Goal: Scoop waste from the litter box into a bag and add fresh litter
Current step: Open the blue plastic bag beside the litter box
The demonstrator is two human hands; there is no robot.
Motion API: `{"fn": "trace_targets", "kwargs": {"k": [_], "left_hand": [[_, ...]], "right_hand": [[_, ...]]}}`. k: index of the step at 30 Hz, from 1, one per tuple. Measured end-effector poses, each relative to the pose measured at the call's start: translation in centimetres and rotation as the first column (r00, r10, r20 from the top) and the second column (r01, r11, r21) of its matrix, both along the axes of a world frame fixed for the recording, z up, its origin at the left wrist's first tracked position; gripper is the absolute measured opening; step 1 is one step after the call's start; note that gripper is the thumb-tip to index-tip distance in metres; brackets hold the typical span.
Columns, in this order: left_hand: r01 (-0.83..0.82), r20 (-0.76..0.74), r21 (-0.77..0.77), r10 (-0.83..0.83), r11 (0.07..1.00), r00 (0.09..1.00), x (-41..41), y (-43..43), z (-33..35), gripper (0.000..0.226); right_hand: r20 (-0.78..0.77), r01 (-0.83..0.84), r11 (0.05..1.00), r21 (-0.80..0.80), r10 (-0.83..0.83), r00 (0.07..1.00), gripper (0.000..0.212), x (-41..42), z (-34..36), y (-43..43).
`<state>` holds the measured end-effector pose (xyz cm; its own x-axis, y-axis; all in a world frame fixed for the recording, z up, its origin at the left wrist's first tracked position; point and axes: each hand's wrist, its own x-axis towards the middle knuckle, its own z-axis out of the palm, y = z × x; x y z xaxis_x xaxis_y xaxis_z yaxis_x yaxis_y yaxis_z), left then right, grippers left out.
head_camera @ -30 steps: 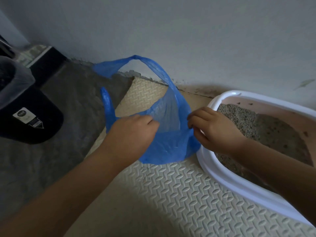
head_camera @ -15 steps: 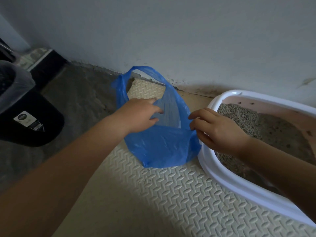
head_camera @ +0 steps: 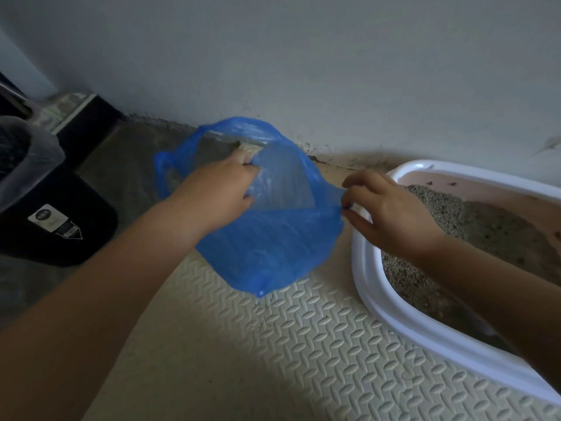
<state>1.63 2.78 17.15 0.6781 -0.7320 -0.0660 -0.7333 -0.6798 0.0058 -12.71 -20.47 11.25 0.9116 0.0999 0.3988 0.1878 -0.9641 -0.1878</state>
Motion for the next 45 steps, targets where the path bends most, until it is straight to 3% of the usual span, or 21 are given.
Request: {"fn": "trace_targets", "kwargs": {"k": [4,9,11,14,22,26,29,34,37,45], "left_hand": [[-0.139,-0.067,0.14,0.149,0.98,0.986,0.2,0.9,1.4,0.034],[-0.182,-0.206,0.111,0.202,0.977,0.957,-0.2,1.1,0.9,0.045],[-0.209,-0.256,0.019,0.207,0.978,0.944,-0.4,0.9,0.4,0.06],[-0.197,-0.213,-0.057,0.181,0.979,0.96,-0.5,0.8,-0.5,0.083],[-0.152,-0.196,-0.169,0.118,0.974,0.974,-1.1,1.3,-1.2,0.081],[-0.146,-0.193,-0.178,0.111,0.973,0.975,-1.0,1.2,-1.3,0.08],[-0.16,-0.214,-0.183,0.119,0.97,0.97,-0.7,1.3,-1.2,0.08],[-0.191,-0.209,-0.183,0.152,0.964,0.966,-0.4,1.6,-1.3,0.077],[-0.183,-0.07,-0.086,0.178,0.979,0.982,-0.2,1.8,-1.5,0.076],[-0.167,0.036,0.022,0.166,0.986,0.985,0.4,2.4,-2.0,0.065]], "right_hand": [[-0.009,0.13,0.99,0.06,-0.129,0.992,0.009,2.0,0.0,-0.4],[-0.127,0.311,0.943,0.119,-0.296,0.947,0.027,4.1,-0.6,-0.3],[-0.089,0.243,0.962,0.122,-0.233,0.968,0.035,4.0,-0.6,0.8],[-0.07,0.091,0.995,0.049,-0.088,0.994,0.046,3.1,-0.7,2.5],[-0.194,-0.119,0.992,0.04,0.124,0.973,0.066,2.7,-2.5,4.3],[-0.241,-0.125,0.992,0.006,0.123,0.963,0.071,3.7,-2.9,5.7],[-0.203,-0.12,0.992,0.027,0.123,0.971,0.062,4.5,-3.1,6.0],[-0.107,-0.135,0.986,0.102,0.146,0.983,0.023,4.2,-3.5,4.4],[-0.055,-0.119,0.983,0.142,0.128,0.99,0.023,3.3,-3.0,3.2],[0.023,-0.061,0.989,0.133,0.058,0.998,0.015,0.9,-2.7,0.3]]}}
